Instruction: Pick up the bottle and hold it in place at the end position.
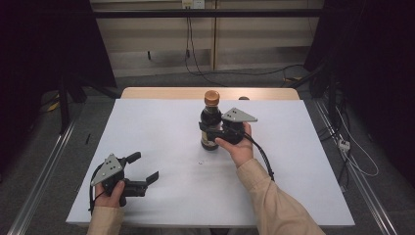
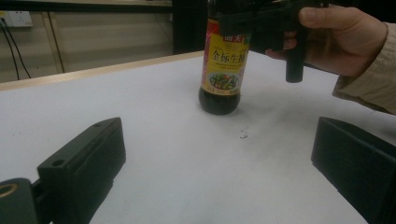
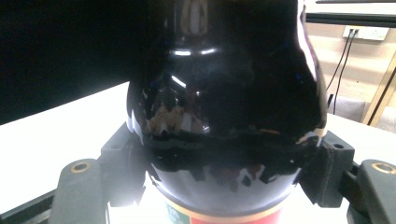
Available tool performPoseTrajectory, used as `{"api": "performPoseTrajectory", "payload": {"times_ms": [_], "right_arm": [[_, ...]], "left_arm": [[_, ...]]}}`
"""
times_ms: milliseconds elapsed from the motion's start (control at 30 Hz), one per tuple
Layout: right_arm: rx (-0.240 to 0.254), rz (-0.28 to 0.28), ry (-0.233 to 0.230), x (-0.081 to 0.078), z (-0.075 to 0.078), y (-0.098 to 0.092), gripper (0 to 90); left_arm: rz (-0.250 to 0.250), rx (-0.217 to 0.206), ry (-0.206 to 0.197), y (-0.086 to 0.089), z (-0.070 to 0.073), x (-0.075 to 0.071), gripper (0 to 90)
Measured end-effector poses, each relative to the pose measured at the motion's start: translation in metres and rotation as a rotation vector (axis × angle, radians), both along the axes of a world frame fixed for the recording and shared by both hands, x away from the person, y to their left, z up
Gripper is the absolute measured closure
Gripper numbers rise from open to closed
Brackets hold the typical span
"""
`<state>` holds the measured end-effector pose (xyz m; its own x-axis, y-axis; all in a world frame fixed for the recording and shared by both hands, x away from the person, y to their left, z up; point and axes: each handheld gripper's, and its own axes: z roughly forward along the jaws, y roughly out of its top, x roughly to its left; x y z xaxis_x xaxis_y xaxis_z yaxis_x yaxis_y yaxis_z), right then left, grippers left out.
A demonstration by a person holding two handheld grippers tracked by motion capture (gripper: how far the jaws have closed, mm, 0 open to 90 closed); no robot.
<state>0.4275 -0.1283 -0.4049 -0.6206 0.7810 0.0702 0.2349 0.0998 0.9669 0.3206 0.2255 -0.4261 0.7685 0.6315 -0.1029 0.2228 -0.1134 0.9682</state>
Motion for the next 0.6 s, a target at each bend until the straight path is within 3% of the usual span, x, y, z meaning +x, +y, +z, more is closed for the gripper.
{"api": "performPoseTrajectory", "payload": {"times_ms": [333,600], "right_arm": [[-0.015,0.002,-0.005,-0.001,0.0,0.0,27.4],[-0.023,-0.002,-0.007,-0.001,0.001,0.0,27.4]], "left_arm": [[-0.021,-0.019,0.012,-0.01,0.016,0.009,2.4],[-0.051,0.004,0.021,-0.022,0.033,0.02,2.4]]}}
